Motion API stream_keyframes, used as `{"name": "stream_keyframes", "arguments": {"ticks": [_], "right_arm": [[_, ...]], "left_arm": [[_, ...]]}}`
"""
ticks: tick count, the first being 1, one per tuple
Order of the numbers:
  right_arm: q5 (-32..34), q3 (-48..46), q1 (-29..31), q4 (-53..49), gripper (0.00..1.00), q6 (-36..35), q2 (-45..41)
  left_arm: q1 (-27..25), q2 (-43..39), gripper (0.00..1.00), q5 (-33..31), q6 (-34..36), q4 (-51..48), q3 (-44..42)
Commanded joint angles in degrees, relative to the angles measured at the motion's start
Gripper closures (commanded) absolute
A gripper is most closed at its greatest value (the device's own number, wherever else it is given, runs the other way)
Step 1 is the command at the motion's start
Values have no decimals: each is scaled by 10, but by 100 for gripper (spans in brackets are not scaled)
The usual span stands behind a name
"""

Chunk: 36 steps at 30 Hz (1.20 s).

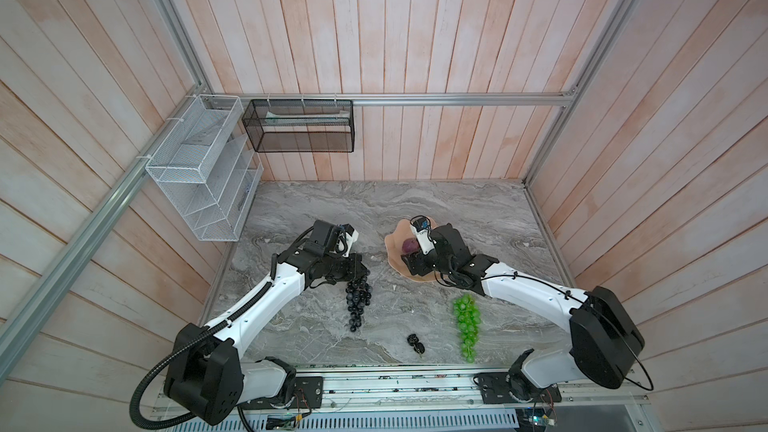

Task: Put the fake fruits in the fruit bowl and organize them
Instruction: 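Lift the dark grape bunch with the left gripper and carry it over the bowl, then lower the dark grapes into the bowl with the left gripper while the right withdraws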

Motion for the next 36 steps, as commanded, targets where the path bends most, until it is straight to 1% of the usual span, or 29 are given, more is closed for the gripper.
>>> {"name": "stream_keyframes", "arguments": {"ticks": [1,5,10,16,20,25,30,33,36], "right_arm": [[30,-13,1,11,22,9,-32],[37,-20,-16,16,22,3,-59],[41,-34,-45,13,22,6,-89],[41,-63,-92,-3,22,19,-145],[25,-93,-127,-6,22,28,-185],[19,-121,-150,-12,22,26,-220],[18,-124,-171,-34,22,21,-242],[10,-126,-182,-42,22,19,-256],[7,-127,-187,-42,22,19,-261]], "left_arm": [[-10,-24,100,21,-16,-23,56],[-27,-8,100,32,-39,-12,105],[-67,57,100,41,-58,26,184],[-98,137,100,57,-82,96,262],[-114,186,100,76,-99,152,286],[-126,248,100,93,-118,208,324],[-136,307,100,117,-117,217,381],[-140,323,100,129,-132,242,388],[-141,333,100,134,-140,263,376]]}}
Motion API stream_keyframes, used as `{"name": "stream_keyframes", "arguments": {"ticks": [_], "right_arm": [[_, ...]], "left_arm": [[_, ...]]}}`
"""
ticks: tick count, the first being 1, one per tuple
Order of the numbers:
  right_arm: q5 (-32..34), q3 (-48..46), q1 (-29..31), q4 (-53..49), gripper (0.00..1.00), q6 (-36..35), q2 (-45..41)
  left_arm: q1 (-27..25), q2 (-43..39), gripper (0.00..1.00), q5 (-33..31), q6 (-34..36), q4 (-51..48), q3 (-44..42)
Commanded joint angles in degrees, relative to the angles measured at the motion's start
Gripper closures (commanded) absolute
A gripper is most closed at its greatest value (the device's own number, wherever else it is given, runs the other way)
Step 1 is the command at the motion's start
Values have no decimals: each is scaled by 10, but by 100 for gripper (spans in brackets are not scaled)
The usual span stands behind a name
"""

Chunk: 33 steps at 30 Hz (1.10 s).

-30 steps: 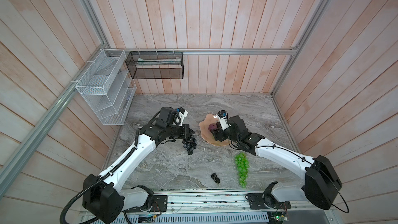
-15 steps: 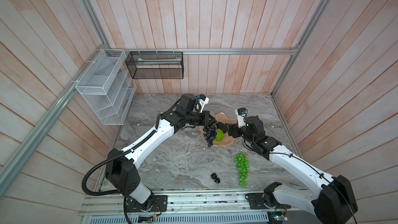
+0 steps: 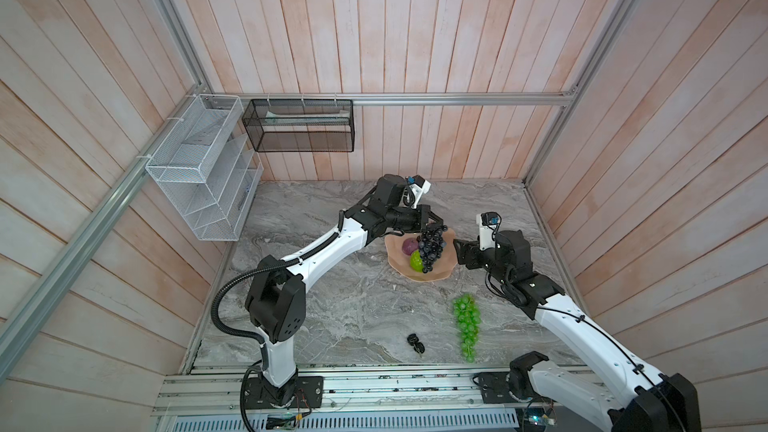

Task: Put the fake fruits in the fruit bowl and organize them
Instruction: 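Lower the dark grapes into the bowl with the left gripper while the right withdraws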

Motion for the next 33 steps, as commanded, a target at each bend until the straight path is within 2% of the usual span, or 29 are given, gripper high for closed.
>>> {"name": "stream_keyframes", "arguments": {"ticks": [1,8,18,27,33], "right_arm": [[-12,-7,-5,-13,22,-1,-6],[-18,-5,-4,-4,22,2,19],[-32,7,4,14,24,-11,66],[-57,33,26,41,24,-17,117],[-79,41,47,64,27,-24,167]], "left_arm": [[-3,8,100,24,-13,55,1],[3,-5,100,25,-14,86,-65],[43,-67,100,27,-23,143,-195],[70,-68,100,36,-3,121,-213],[88,-54,100,32,15,117,-212]]}}
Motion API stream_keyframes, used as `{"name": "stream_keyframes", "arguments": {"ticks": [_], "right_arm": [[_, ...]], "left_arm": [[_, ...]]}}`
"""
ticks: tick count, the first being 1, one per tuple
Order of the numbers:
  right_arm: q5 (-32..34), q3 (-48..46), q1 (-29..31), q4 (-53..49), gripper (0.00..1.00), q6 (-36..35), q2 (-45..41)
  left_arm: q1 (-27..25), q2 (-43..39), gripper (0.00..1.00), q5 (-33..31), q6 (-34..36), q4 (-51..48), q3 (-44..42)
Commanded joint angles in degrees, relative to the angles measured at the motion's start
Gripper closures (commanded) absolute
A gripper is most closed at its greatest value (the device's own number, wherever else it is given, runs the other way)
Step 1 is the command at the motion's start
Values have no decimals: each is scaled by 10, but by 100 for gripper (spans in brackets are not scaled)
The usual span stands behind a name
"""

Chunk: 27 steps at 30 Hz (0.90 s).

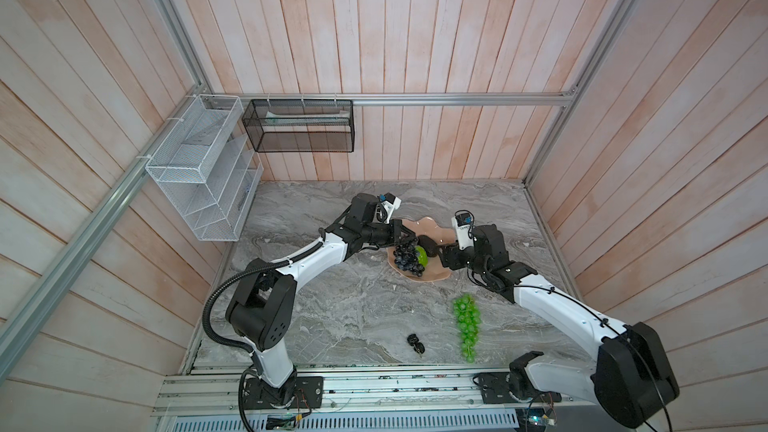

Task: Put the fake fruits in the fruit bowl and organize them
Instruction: 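Lower the dark grapes into the bowl with the left gripper while the right withdraws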

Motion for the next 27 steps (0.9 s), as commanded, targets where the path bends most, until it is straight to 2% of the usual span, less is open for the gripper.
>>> {"name": "stream_keyframes", "arguments": {"ticks": [1,7,19,22,25,27], "right_arm": [[-21,13,15,29,28,-9,23],[-19,18,59,60,30,-14,69],[-36,21,94,88,36,-2,134],[-34,29,102,81,36,-2,145],[-29,34,103,75,36,0,144],[-20,36,103,69,36,-1,138]], "left_arm": [[14,15,100,12,23,9,5],[27,64,100,17,40,-7,40],[45,158,96,17,62,-18,104],[51,171,89,20,61,-16,113],[57,172,69,21,61,-14,112],[59,169,62,20,65,-17,114]]}}
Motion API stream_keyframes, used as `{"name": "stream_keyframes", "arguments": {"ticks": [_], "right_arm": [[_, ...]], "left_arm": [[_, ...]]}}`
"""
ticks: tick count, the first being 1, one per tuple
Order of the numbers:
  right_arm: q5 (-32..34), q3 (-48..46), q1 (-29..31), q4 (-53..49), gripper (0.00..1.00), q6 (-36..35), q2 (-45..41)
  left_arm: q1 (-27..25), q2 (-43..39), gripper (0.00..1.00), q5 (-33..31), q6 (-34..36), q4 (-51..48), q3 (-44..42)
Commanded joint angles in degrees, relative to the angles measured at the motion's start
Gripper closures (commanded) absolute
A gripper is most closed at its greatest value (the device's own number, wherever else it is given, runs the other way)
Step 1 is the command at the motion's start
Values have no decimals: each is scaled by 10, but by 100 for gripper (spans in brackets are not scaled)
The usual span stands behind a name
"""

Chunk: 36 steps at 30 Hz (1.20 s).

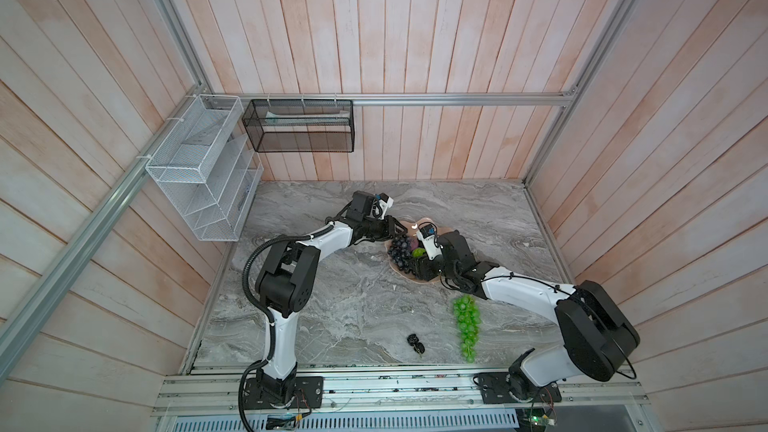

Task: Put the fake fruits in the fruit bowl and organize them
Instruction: 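Lower the dark grapes into the bowl with the left gripper while the right withdraws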

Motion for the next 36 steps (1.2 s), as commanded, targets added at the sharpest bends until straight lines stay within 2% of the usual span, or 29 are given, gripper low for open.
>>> {"name": "stream_keyframes", "arguments": {"ticks": [1,8,14,20,26,30,36], "right_arm": [[15,19,3,-10,37,4,-4],[53,35,2,-76,37,11,-60],[85,-7,-12,-126,33,60,-160],[78,-46,-84,-207,27,119,-252],[57,-95,-171,-270,19,178,-326],[-20,-141,-241,-281,18,212,-356],[-67,-178,-250,-259,18,274,-342]], "left_arm": [[4,2,57,9,14,-4,19],[7,-31,35,-33,44,-65,51],[6,-70,24,-90,69,-120,42],[6,-137,22,-189,68,-138,-21],[5,-235,22,-243,63,-141,-108],[6,-296,22,-276,46,-144,-161],[5,-344,22,-276,31,-132,-212]]}}
